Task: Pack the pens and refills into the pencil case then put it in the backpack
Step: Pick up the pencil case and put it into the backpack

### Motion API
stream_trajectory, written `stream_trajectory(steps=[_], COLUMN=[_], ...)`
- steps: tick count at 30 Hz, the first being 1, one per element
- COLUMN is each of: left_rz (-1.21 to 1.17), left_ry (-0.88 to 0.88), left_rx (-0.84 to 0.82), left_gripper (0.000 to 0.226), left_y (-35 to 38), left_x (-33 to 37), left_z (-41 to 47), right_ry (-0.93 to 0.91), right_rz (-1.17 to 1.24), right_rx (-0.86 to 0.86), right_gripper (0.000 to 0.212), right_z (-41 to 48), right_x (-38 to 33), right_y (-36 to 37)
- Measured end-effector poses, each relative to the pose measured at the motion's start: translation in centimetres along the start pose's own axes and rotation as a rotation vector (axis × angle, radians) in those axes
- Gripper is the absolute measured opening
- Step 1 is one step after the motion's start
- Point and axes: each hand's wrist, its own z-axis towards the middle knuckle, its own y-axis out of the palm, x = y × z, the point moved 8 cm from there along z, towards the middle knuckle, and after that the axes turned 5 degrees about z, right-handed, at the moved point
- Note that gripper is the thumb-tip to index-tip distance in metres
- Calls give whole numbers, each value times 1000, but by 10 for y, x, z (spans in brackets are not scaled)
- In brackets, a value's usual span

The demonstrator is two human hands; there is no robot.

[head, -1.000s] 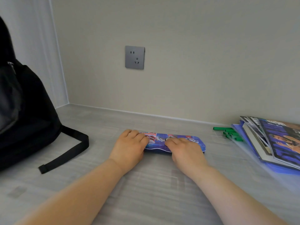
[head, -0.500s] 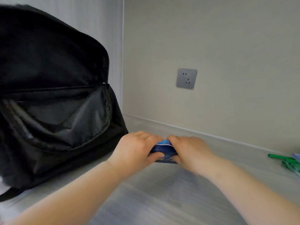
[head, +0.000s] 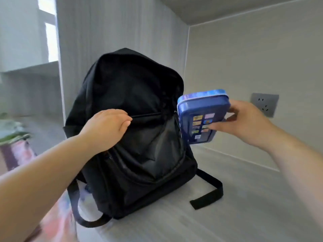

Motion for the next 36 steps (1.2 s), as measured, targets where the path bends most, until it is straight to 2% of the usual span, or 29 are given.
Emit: stream_trajectory(steps=[2,5,7,12,17,20,24,25,28,33,36], left_rz=[78,380,422,489,431,460,560,583,555,557,558], left_ry=[-81,-137,-215,-255,-220,-94,123,156,227,270,269], left_rx=[-183,-455,-517,-393,-381,-254,-11,22,48,29,8], left_gripper=[36,46,49,48,29,24,9,17,30,28,28], left_y=[20,56,69,76,82,77,57,51,46,43,44], left_x=[-19,-36,-44,-40,-42,-31,-9,-4,3,10,8], left_z=[12,22,30,57,56,47,28,25,21,18,17], right_ry=[-17,-32,-36,-65,-75,-63,-24,-11,-7,-128,-120], right_rz=[119,311,394,483,551,615,622,607,487,-259,-541], right_rx=[49,104,94,48,115,135,37,4,-139,-350,-413], right_gripper=[31,34,37,36,34,31,32,32,28,29,30], right_z=[18,44,59,88,100,105,116,119,127,140,148], right_x=[-2,1,4,14,19,20,18,18,11,-13,-17], right_y=[0,14,29,59,64,62,71,74,91,130,150])
